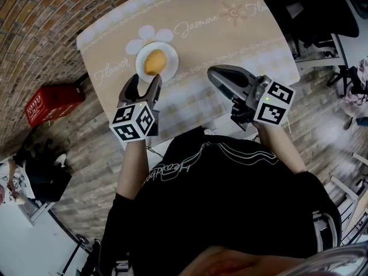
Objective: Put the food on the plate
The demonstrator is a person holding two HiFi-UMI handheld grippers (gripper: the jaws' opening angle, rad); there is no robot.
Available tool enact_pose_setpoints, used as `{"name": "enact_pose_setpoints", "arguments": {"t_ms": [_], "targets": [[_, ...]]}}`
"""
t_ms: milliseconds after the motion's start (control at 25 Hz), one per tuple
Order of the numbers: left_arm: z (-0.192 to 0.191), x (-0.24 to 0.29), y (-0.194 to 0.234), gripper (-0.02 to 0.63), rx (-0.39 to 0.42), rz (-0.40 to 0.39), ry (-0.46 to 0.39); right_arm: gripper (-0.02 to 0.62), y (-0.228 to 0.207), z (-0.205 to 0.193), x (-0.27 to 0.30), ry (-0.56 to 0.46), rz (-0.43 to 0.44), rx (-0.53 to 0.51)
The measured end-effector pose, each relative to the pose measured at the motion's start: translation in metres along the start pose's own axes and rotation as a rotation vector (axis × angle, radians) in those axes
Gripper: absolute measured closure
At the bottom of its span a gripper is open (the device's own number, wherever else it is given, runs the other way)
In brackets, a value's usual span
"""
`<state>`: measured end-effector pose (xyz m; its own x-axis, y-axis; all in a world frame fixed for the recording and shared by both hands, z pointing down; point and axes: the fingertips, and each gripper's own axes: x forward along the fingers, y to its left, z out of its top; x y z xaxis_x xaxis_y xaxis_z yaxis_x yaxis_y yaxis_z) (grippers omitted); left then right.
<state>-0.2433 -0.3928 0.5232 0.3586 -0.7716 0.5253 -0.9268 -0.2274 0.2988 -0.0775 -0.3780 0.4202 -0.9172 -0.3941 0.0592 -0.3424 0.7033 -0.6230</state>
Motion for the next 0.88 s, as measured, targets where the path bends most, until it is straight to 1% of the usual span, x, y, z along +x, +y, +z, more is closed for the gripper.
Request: {"name": "enact_pose_setpoints", "arguments": {"t_ms": [80, 120, 200, 360, 480, 560, 640, 760, 880], "targets": [[0.012, -0.022, -0.015, 0.3, -0.027, -0.03, -0.044, 0.598, 0.008, 0.001, -0.009, -0.004, -0.001, -0.008], [0.018, -0.033, -0.025, 0.312, -0.034, -0.054, -0.067, 0.598, 0.013, 0.001, -0.014, -0.004, -0.002, -0.019], [0.03, -0.057, -0.049, 0.375, -0.036, -0.11, -0.113, 0.598, 0.025, 0.002, -0.024, -0.006, 0.002, -0.048], [0.047, -0.101, -0.101, 0.45, -0.024, -0.227, -0.18, 0.598, 0.056, 0.003, -0.04, -0.013, 0.035, -0.108], [0.047, -0.131, -0.142, 0.489, -0.011, -0.314, -0.205, 0.598, 0.082, -0.002, -0.053, -0.007, 0.064, -0.136], [0.045, -0.146, -0.167, 0.512, 0.016, -0.359, -0.218, 0.598, 0.097, -0.004, -0.062, -0.004, 0.085, -0.16], [0.044, -0.157, -0.186, 0.542, 0.048, -0.381, -0.229, 0.598, 0.11, -0.004, -0.071, -0.002, 0.098, -0.188], [0.039, -0.171, -0.206, 0.577, 0.079, -0.394, -0.236, 0.598, 0.125, -0.007, -0.083, -0.003, 0.109, -0.209], [0.034, -0.183, -0.22, 0.59, 0.104, -0.394, -0.251, 0.598, 0.138, -0.011, -0.095, -0.006, 0.121, -0.215]]}}
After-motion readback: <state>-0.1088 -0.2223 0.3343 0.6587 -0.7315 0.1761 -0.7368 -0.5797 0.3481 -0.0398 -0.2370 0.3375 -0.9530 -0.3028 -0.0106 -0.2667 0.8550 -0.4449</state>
